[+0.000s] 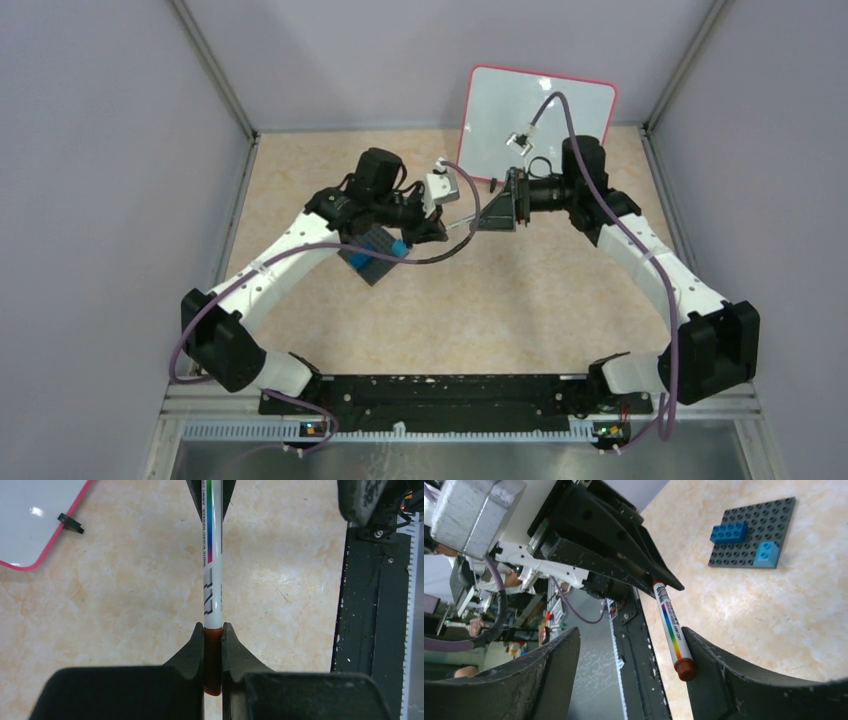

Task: Write a sentence on the whiteboard
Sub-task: Open the whiteboard marker from the pen cap.

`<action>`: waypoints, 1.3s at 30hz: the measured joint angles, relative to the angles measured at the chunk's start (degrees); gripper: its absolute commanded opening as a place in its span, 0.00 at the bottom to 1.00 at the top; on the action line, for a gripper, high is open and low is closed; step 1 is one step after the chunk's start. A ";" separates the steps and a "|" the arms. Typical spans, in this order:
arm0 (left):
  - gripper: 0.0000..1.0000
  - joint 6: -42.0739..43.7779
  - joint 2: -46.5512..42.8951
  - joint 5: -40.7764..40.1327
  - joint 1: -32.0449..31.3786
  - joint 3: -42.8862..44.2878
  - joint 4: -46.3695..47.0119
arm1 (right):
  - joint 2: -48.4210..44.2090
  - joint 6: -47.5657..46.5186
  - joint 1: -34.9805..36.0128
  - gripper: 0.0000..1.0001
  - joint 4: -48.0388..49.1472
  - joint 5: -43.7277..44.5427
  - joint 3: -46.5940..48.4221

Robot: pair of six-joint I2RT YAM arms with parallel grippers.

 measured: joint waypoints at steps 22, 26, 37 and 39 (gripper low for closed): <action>0.00 3.19 2.14 2.51 -3.19 3.23 -5.64 | 3.30 -11.54 6.25 0.39 -15.04 4.22 4.57; 0.00 3.96 2.14 2.32 -3.65 3.23 -6.45 | 3.30 -11.50 6.32 0.29 -15.21 4.17 4.57; 0.00 4.00 2.14 2.40 -4.02 3.32 -6.97 | 3.30 -11.43 6.29 0.27 -15.47 5.51 4.57; 0.00 3.43 2.16 2.16 -4.07 3.32 -6.95 | 3.30 -11.30 6.29 0.26 -15.32 5.49 4.57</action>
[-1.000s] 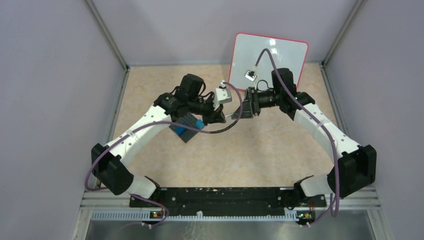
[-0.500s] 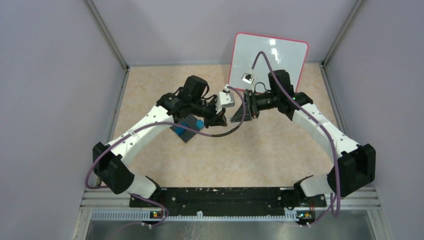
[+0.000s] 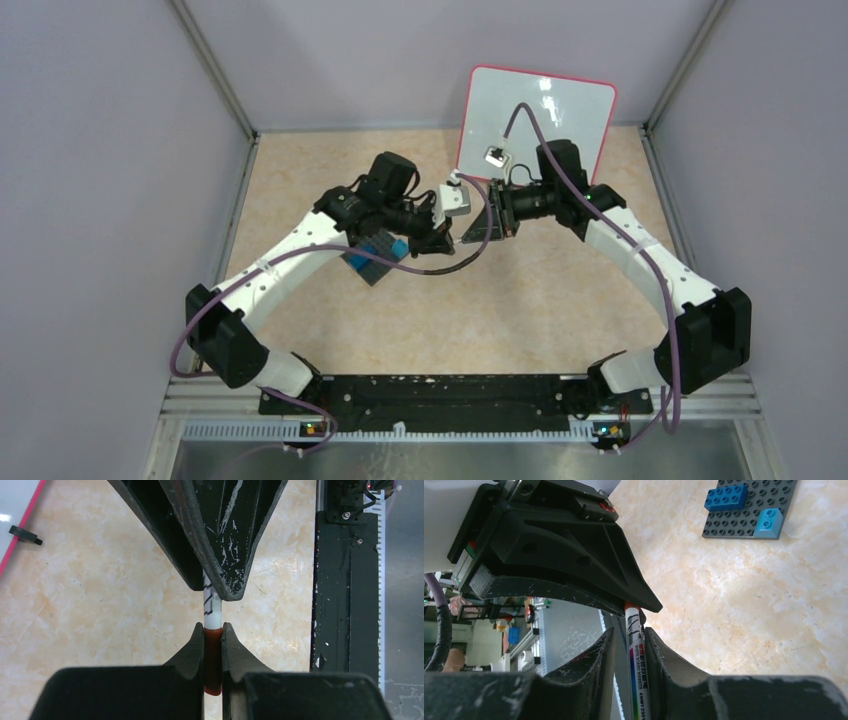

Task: Write a sentence on the whiteboard
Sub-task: Open the whiteboard marker from the pen cap.

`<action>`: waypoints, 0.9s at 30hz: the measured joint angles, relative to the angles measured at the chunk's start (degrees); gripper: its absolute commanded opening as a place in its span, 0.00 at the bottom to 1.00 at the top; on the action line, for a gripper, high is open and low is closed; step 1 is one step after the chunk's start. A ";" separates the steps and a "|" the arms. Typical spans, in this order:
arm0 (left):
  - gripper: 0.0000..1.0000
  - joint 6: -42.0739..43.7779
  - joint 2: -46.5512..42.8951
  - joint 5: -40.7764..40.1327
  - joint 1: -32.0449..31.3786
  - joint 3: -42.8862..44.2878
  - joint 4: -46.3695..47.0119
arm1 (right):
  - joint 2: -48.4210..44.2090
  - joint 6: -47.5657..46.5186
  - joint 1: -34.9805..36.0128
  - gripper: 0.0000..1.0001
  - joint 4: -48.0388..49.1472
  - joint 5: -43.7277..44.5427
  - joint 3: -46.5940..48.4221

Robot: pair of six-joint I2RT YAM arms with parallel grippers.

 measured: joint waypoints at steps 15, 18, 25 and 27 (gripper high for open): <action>0.00 -1.25 0.07 -0.42 -0.13 0.02 0.44 | 0.55 -1.42 -0.07 0.00 -2.27 1.11 1.62; 0.00 -1.20 -0.39 -1.42 -0.31 -0.22 1.53 | 1.07 -3.08 -0.35 0.00 -4.37 1.40 3.41; 0.00 -0.92 -2.45 -3.78 -1.09 -2.49 7.41 | 1.25 -5.53 -3.15 0.00 -7.74 -0.52 5.68; 0.00 -0.72 -2.45 -4.15 -1.25 -3.17 8.81 | 1.25 -6.25 -4.09 0.00 -8.57 -1.05 5.70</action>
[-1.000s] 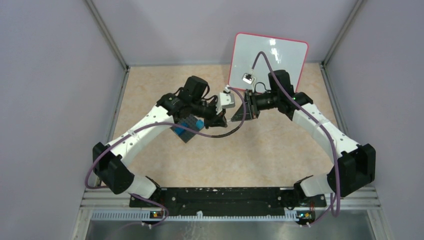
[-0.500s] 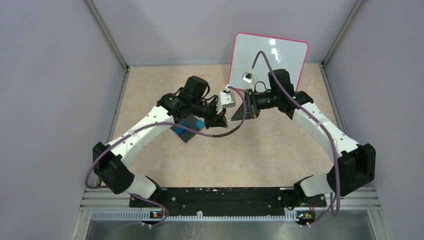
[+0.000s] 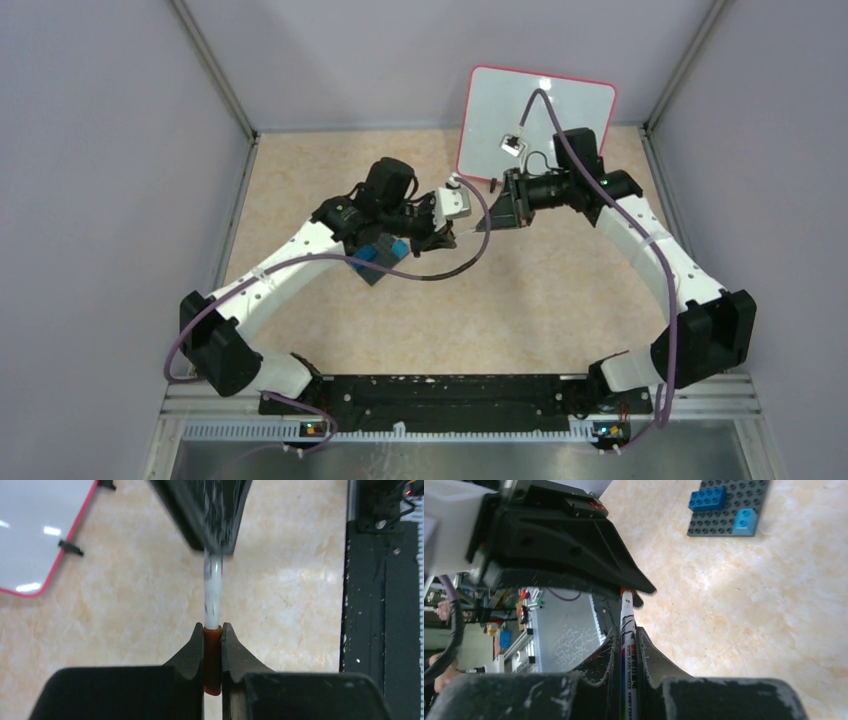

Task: Write a sentence on the whiteboard
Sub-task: Open the whiteboard marker from the pen cap, then put down the pen cap at the corner of the board.

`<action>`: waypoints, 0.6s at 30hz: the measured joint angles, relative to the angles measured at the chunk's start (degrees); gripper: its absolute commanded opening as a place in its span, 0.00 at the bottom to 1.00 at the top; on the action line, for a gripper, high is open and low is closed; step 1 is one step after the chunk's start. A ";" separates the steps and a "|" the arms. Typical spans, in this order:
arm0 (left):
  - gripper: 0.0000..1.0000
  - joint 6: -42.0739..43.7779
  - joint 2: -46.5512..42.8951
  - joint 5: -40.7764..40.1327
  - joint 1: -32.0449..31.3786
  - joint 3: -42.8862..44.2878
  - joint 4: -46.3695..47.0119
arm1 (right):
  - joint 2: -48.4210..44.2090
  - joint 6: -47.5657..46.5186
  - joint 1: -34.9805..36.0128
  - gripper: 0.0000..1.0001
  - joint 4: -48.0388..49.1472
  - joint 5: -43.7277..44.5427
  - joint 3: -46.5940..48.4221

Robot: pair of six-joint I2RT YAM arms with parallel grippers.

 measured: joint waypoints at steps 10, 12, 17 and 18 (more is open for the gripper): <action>0.00 0.13 -0.61 -2.91 5.38 -5.75 -4.98 | -0.79 -2.82 -12.90 0.00 -3.91 -0.28 1.40; 0.00 -0.15 -0.61 -2.32 7.91 -6.08 -5.51 | -1.29 -3.23 -15.21 0.00 -4.15 -0.81 1.40; 0.00 -2.49 -0.61 -1.84 18.58 -6.12 -5.84 | -3.17 -4.87 -22.51 0.00 -4.44 -2.03 0.04; 0.00 -2.99 -0.61 -2.23 20.59 -6.12 -5.97 | -3.67 -5.44 -23.65 0.00 -4.55 -2.12 -0.74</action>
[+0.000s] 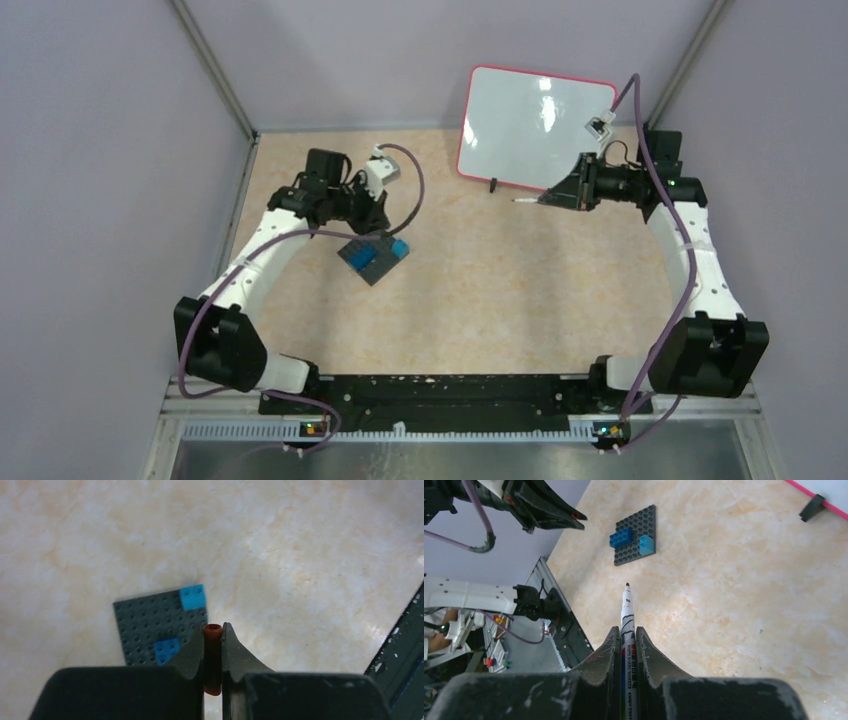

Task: Write a sentence on the whiteboard
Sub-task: Put down the pen cap at the corner of the board.

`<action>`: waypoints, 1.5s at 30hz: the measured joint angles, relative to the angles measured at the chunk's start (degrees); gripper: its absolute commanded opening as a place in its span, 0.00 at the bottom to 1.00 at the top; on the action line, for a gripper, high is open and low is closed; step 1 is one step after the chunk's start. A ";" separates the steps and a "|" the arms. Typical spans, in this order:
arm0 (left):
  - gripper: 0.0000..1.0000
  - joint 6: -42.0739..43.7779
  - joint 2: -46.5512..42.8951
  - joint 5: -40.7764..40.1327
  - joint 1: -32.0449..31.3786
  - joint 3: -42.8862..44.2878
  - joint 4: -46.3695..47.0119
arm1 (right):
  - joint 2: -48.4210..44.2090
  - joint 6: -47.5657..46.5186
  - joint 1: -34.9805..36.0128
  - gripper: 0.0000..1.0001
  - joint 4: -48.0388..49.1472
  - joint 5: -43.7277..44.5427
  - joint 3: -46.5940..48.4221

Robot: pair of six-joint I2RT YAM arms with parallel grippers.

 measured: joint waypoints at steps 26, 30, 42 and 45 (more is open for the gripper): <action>0.20 2.38 13.29 -22.47 24.59 -16.28 6.73 | -5.05 -6.86 -2.03 0.00 3.41 3.96 -13.51; 0.29 2.78 13.64 -22.36 24.83 -15.98 6.86 | -5.46 -6.93 -2.03 0.00 3.69 4.09 -14.14; 0.37 3.19 13.86 -22.08 24.90 -15.72 6.95 | -5.46 -6.91 -2.03 0.00 4.02 4.11 -14.14; 0.42 3.21 13.86 -21.99 24.90 -15.72 6.93 | -5.46 -6.91 -2.03 0.00 4.02 4.09 -14.14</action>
